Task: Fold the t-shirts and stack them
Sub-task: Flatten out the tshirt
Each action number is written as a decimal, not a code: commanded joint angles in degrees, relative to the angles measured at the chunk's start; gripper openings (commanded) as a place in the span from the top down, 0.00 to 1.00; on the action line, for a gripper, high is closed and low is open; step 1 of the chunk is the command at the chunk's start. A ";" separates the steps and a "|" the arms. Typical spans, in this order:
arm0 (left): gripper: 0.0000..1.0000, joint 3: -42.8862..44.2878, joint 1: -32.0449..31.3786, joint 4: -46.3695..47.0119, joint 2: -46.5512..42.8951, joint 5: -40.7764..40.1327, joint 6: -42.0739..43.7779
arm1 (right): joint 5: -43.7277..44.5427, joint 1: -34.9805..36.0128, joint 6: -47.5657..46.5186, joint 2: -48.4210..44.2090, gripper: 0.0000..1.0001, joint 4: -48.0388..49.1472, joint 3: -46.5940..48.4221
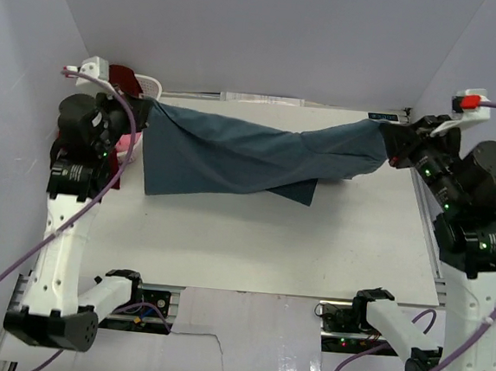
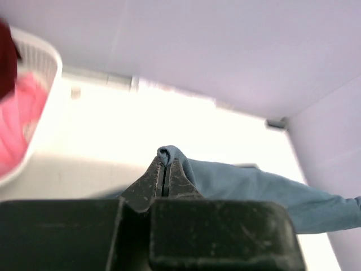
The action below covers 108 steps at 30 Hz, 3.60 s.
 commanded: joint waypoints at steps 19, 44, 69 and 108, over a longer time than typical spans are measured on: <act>1.00 8.73 0.15 22.16 -17.04 -0.03 1.29 | -4.15 -0.07 -14.67 -13.39 0.92 34.68 7.71; 1.00 5.50 0.15 25.05 -2.12 -1.88 1.02 | -1.43 0.28 -13.44 7.25 0.92 27.03 22.13; 1.00 19.75 0.15 24.79 24.91 -0.73 1.29 | -15.21 -10.27 -2.28 25.83 0.92 33.80 21.75; 1.00 -22.45 0.15 -7.46 -5.08 11.04 -7.59 | -11.63 -6.67 0.01 -3.10 0.92 -10.77 -19.43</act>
